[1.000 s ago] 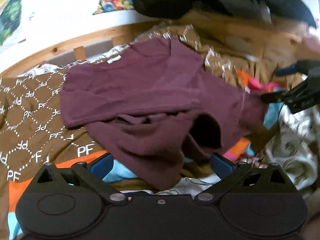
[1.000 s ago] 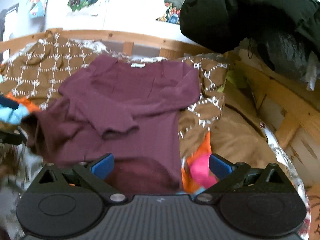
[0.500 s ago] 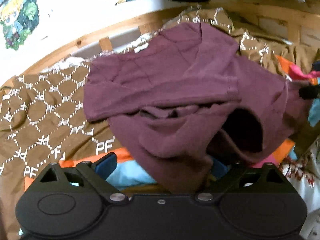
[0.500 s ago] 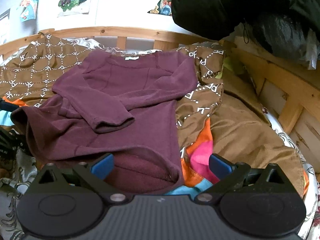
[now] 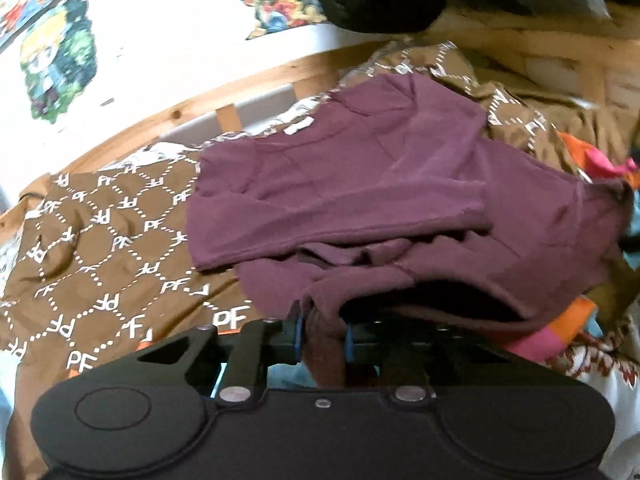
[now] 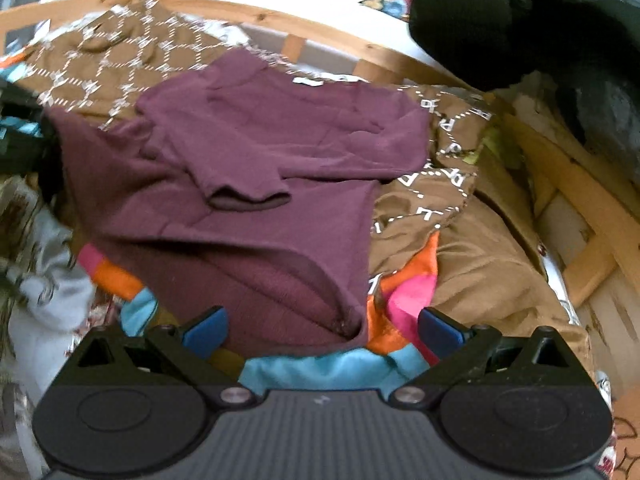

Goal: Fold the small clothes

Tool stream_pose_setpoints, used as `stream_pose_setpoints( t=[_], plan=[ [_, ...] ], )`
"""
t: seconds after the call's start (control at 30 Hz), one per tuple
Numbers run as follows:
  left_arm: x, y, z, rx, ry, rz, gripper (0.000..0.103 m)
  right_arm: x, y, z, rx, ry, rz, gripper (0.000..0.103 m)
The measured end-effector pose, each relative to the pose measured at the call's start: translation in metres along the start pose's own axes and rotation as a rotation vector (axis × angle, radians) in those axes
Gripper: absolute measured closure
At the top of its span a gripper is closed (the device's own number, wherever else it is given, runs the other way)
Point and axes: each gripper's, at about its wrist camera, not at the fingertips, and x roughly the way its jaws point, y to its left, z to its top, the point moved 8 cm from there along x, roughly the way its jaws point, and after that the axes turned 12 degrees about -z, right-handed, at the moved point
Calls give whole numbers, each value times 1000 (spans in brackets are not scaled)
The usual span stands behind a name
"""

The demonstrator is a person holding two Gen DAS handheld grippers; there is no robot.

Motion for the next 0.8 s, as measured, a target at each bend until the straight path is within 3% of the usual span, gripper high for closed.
stream_pose_setpoints(
  t=[0.23, 0.43, 0.57, 0.77, 0.8],
  plan=[
    [-15, 21, 17, -29, -59, 31, 90, 4, 23, -8, -148, 18, 9, 0],
    [-22, 27, 22, -41, -86, 27, 93, 17, 22, -3, -167, -12, -127, 0],
    [-25, 24, 17, -20, -85, 33, 94, 16, 20, 3, -193, -94, -152, 2],
    [-36, 27, 12, -8, -102, 36, 95, 12, 26, 2, -168, -72, -59, 35],
    [-37, 27, 11, -10, -104, 38, 95, 12, 25, 1, -160, -66, -60, 50]
  ],
)
